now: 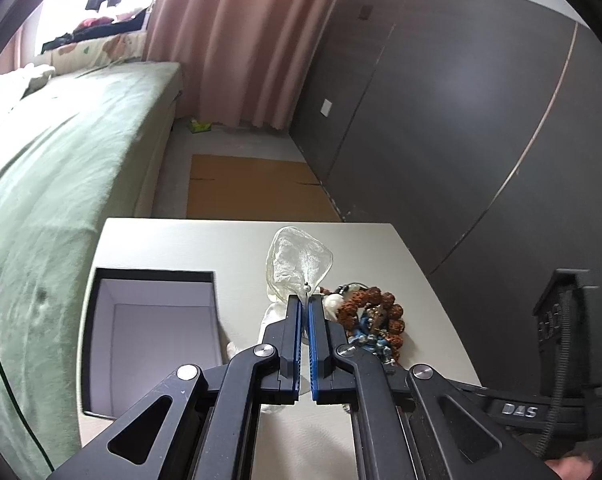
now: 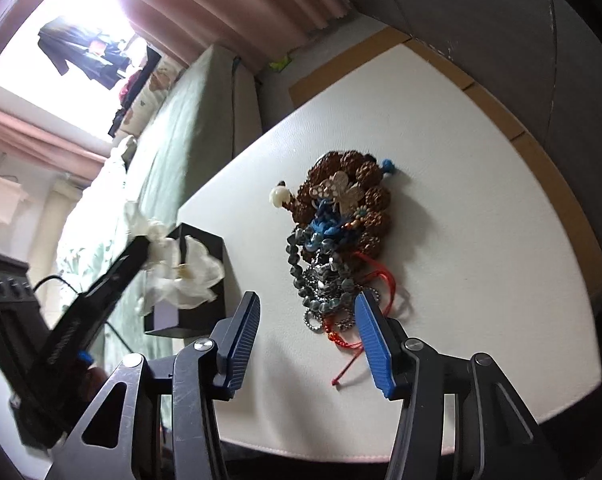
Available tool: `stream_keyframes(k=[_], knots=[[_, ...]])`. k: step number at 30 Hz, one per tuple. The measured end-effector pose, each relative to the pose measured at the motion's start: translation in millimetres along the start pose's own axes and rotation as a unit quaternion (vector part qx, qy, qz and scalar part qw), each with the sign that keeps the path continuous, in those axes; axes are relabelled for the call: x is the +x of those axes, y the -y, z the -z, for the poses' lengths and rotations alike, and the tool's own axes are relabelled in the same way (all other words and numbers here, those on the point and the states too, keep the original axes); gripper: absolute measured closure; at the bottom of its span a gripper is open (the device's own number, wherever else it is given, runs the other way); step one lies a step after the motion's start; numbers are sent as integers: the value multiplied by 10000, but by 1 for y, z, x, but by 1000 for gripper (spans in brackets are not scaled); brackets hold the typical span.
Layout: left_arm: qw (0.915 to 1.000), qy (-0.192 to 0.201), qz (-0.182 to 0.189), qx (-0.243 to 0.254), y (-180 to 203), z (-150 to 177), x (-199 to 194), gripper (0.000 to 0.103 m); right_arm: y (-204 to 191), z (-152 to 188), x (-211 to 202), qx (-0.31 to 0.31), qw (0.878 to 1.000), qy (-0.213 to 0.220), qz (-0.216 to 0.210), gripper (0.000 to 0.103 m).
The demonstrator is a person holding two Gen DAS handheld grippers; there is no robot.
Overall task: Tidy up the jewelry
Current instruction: 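Grasp the silver chain pendant with the right gripper while the left holds the bag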
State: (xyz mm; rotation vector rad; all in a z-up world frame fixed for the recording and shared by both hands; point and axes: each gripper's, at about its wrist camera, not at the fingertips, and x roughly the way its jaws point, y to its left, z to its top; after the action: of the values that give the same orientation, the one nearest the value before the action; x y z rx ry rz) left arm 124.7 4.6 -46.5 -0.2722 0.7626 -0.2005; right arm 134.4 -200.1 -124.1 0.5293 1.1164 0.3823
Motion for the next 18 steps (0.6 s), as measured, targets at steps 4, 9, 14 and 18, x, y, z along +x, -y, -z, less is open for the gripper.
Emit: stream_keyframes(k=[4, 9, 14, 18], knots=[[10000, 43, 16, -69, -11, 0, -11, 100, -9, -1, 16, -10, 10000, -56, 50, 53], [9998, 68, 30, -175, -20, -1, -20, 100, -17, -3, 32, -101, 9993, -117, 351, 59], [9996, 103, 42, -261, -28, -3, -26, 100, -26, -2, 43, -233, 9951, -38, 959, 68], [9994, 112, 40, -334, -31, -4, -28, 101, -33, -2, 56, -343, 9901, -60, 1359, 69]])
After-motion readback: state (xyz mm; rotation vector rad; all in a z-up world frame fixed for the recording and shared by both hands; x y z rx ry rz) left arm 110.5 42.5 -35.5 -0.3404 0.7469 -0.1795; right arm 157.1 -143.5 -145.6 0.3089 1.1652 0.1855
